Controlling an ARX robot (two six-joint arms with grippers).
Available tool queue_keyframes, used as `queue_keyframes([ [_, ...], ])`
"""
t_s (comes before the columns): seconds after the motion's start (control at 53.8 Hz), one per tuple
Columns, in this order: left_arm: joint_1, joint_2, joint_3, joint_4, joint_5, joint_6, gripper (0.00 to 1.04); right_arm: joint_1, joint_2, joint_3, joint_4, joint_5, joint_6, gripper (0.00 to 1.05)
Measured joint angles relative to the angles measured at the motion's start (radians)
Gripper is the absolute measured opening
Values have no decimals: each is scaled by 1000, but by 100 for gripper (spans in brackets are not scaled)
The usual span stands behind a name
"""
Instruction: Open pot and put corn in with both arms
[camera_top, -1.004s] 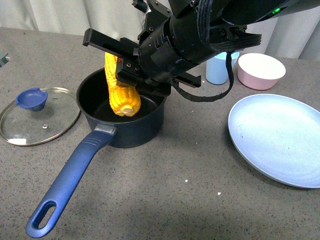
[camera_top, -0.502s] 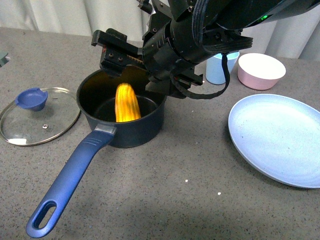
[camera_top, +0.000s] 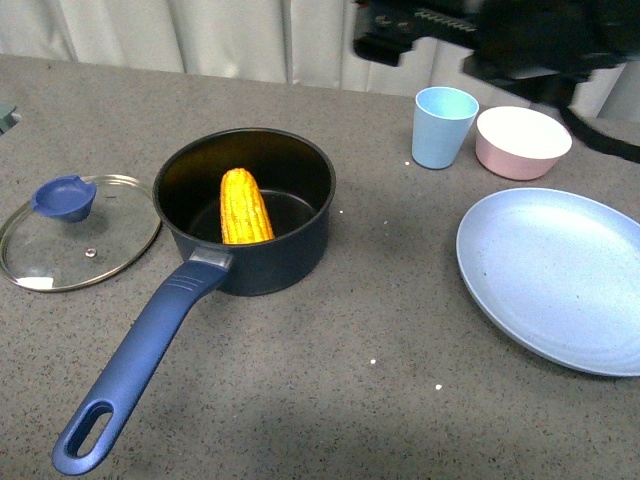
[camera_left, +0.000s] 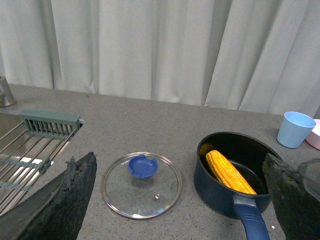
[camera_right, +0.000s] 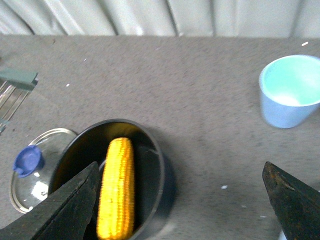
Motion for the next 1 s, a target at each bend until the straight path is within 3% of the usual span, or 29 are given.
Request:
queue_keyframes([
  [0.26, 0, 0, 0, 0, 0, 0, 98, -154, -302, -350, 93, 57, -158, 94],
  [0.353, 0, -1, 0, 0, 1, 0, 98, -187, -325, -501, 447, 231, -237, 79],
  [0.465, 0, -1, 0, 0, 0, 0, 98, -219, -384, -600, 630, 226, -277, 61],
  [0.688, 0, -1, 0, 0, 0, 0, 98, -267, -491, -721, 675, 176, -298, 25],
  [0.837, 0, -1, 0, 0, 0, 0, 98, -296, -581, -781, 621, 148, -302, 1],
  [1.004, 0, -1, 0, 0, 0, 0, 98, -324, -710, -816, 535, 117, -303, 1],
])
